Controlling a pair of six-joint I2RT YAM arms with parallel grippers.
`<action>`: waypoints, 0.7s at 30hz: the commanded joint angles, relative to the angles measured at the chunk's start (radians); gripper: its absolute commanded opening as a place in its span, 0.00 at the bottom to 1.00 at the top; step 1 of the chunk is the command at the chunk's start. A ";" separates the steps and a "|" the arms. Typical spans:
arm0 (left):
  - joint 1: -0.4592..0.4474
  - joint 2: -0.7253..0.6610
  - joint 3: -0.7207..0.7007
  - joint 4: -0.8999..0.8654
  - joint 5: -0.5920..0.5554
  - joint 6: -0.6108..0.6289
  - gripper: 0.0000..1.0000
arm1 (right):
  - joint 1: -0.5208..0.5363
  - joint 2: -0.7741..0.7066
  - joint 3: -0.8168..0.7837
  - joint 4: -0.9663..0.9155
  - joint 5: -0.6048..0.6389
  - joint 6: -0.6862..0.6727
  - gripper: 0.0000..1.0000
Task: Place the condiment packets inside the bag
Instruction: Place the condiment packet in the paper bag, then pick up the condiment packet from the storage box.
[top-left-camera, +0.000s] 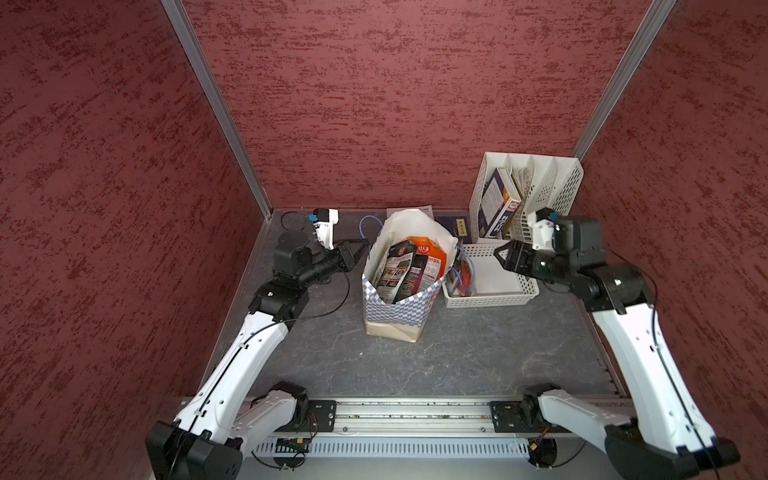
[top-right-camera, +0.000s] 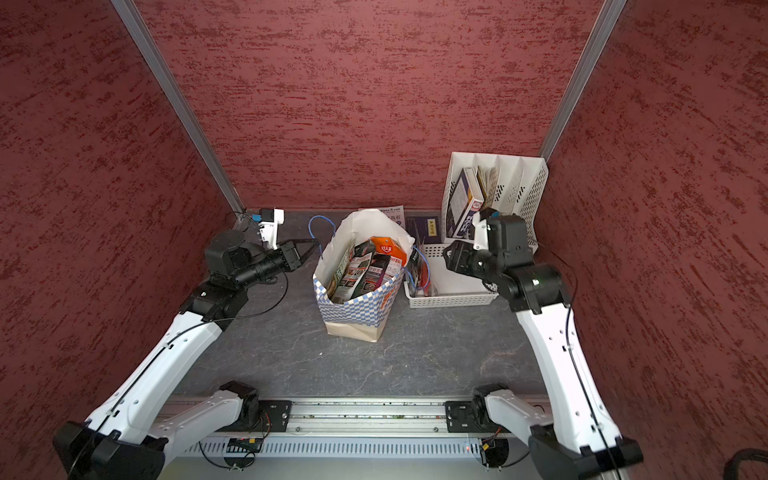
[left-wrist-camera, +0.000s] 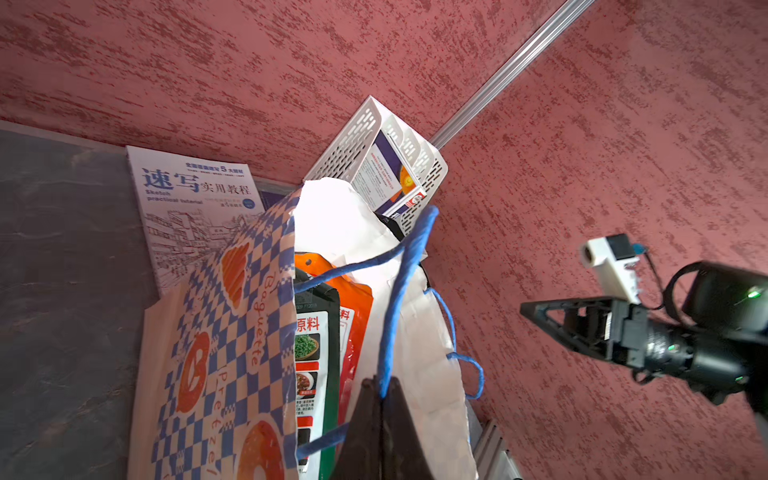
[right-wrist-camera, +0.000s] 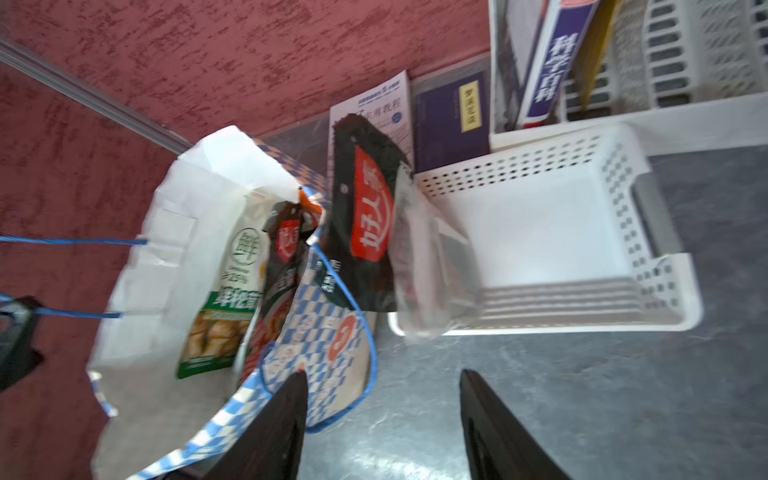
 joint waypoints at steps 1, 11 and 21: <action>-0.014 -0.010 0.072 0.198 0.026 -0.089 0.00 | -0.028 -0.047 -0.222 0.261 -0.043 -0.227 0.67; 0.054 -0.054 0.008 0.080 -0.095 -0.002 0.00 | -0.027 -0.021 -0.565 0.547 -0.121 -0.463 0.65; 0.086 -0.070 -0.047 0.082 -0.076 -0.007 0.00 | -0.027 0.140 -0.606 0.697 -0.136 -0.501 0.53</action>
